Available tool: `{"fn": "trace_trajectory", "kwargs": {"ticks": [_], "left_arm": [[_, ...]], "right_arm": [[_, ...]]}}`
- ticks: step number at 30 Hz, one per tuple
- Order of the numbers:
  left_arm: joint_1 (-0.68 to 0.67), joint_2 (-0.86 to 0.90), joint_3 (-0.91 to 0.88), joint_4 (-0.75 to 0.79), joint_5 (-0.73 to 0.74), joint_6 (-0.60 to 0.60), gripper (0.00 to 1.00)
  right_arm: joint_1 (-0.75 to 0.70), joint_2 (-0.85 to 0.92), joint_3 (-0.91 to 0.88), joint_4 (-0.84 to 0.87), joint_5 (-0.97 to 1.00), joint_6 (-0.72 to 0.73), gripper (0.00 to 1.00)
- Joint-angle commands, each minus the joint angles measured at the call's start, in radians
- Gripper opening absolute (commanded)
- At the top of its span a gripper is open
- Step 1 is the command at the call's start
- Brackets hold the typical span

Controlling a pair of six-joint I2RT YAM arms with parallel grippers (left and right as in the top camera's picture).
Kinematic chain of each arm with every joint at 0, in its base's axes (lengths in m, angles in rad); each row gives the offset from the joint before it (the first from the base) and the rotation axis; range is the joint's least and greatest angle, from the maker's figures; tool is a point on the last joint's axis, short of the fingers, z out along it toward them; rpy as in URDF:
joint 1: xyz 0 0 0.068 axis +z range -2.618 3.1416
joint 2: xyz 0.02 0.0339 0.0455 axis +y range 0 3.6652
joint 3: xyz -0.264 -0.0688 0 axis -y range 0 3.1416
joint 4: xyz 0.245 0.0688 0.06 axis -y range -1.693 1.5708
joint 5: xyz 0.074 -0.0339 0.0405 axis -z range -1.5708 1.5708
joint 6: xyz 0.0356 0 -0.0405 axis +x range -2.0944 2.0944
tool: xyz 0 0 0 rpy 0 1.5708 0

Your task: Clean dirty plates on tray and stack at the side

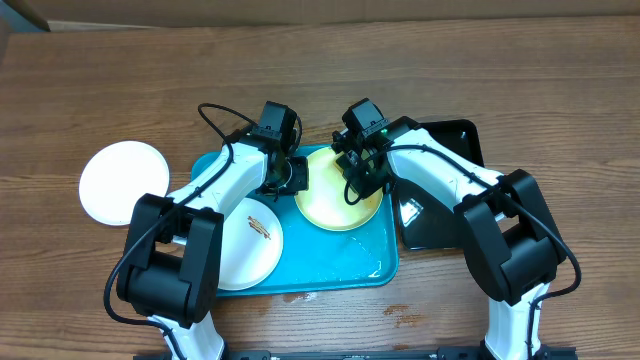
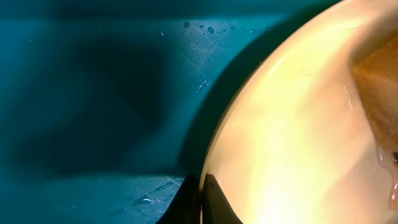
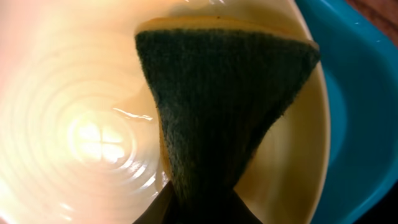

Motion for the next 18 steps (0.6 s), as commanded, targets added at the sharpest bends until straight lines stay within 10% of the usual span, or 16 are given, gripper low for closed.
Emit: {"fn": "trace_trajectory", "kwargs": {"ticks": [1,18], "left_arm": [[0.006,0.012,0.008,0.004,-0.028,-0.013,0.04],[0.006,0.012,0.008,0.004,-0.028,-0.013,0.04]], "right_arm": [[-0.003,0.015,-0.006,-0.007,-0.134,0.025,0.15],[-0.097,0.014,0.177,-0.113,-0.196,0.065,0.04]]}}
